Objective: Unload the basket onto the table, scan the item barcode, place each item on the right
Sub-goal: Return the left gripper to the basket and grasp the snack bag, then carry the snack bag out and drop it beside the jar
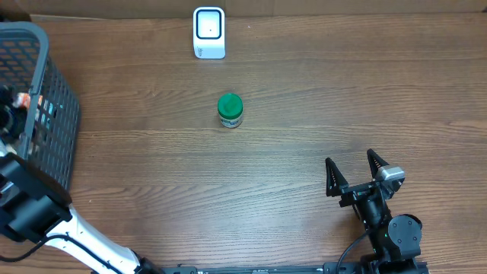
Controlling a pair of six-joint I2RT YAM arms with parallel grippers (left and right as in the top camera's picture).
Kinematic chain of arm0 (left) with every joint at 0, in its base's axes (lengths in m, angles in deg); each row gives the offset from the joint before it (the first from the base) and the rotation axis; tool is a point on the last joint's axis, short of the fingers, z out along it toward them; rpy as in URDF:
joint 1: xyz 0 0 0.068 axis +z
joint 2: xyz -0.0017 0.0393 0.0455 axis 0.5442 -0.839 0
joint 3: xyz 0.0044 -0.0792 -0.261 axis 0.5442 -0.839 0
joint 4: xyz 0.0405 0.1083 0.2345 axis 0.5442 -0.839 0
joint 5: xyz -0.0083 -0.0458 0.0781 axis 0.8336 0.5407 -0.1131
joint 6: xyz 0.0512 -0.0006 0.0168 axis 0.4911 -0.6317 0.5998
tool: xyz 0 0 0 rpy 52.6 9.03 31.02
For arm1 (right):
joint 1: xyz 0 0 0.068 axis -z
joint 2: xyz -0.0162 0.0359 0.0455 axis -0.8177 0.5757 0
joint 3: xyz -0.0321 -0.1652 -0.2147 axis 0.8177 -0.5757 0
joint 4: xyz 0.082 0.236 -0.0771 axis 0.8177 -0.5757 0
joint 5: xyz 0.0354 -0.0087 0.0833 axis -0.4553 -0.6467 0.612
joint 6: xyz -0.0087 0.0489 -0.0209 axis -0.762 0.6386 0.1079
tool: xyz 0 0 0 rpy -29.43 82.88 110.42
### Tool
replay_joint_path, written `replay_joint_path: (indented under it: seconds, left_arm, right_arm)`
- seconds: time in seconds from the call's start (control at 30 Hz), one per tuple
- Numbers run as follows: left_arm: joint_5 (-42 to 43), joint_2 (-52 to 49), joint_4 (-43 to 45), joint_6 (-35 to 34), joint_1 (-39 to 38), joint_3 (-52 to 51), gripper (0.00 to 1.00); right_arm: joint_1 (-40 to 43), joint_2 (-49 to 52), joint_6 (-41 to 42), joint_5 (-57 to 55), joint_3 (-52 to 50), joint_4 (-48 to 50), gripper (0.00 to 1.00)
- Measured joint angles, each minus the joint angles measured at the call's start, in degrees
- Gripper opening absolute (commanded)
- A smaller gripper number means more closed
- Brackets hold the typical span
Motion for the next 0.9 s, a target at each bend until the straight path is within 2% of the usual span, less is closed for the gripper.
replay_joint_path:
  seconds: [0.07, 0.17, 0.37, 0.63, 0.67, 0.9]
  left_arm:
    - [1.2, 0.0, -2.7, -2.4, -0.5, 6.6, 0.15]
    - [4.3, 0.2, -4.5, -6.4, -1.4, 15.3, 0.16]
    - [12.3, 3.9, -4.0, -15.6, -3.3, 24.7, 0.17]
    - [21.5, 17.5, -4.6, -24.5, -7.5, 28.6, 0.16]
    - [21.9, 18.8, -5.1, -24.9, -8.6, 28.8, 0.12]
    - [23.7, 23.6, -14.1, -26.9, -22.2, 29.3, 0.11]
  right_arm:
    - [0.0, 0.0, 0.0, 0.0, 0.0, 0.0, 1.00]
    - [0.0, 0.0, 0.0, 0.0, 0.0, 0.0, 1.00]
    - [0.0, 0.0, 0.0, 0.0, 0.0, 0.0, 1.00]
    - [0.0, 0.0, 0.0, 0.0, 0.0, 0.0, 1.00]
    - [0.0, 0.0, 0.0, 0.0, 0.0, 0.0, 1.00]
    - [0.0, 0.0, 0.0, 0.0, 0.0, 0.0, 1.00]
